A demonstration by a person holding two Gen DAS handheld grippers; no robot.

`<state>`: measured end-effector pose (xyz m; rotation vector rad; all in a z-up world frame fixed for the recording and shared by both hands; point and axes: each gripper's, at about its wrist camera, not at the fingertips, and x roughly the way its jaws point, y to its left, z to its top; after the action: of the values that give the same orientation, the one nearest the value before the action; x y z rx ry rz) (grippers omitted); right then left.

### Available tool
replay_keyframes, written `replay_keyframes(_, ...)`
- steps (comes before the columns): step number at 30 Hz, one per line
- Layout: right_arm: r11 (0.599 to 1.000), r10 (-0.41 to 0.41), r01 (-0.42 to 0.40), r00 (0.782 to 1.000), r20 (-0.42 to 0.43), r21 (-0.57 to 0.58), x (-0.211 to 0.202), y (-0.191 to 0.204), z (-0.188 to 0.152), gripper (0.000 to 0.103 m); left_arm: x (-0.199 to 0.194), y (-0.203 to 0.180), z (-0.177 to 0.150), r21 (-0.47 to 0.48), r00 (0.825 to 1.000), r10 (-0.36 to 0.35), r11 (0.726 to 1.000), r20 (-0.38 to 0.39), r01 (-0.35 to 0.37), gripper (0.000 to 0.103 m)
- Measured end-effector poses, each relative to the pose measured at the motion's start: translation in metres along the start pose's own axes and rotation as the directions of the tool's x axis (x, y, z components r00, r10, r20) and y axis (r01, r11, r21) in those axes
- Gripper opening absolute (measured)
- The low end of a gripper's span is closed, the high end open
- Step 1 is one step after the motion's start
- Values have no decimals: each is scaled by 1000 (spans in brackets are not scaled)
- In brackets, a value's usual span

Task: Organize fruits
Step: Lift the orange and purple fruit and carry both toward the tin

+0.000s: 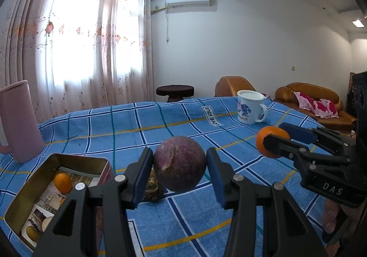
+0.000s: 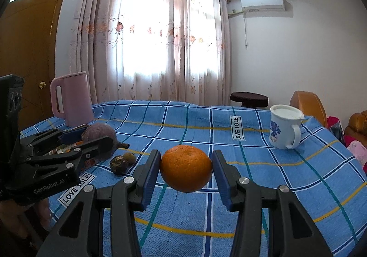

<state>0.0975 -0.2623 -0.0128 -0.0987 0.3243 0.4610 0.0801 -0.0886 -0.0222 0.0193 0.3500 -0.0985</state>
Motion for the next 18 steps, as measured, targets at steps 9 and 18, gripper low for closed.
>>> replay_keyframes(9,998,49,-50,998,-26,-41,15,23,6,48,-6,25,-1,-47,1000,19,999,-13,-20,50)
replay_keyframes(18,981,167,-169,985,-35,-90,36,74,26,48,-23,80,1,-129,995,94,987,-14,-95,50)
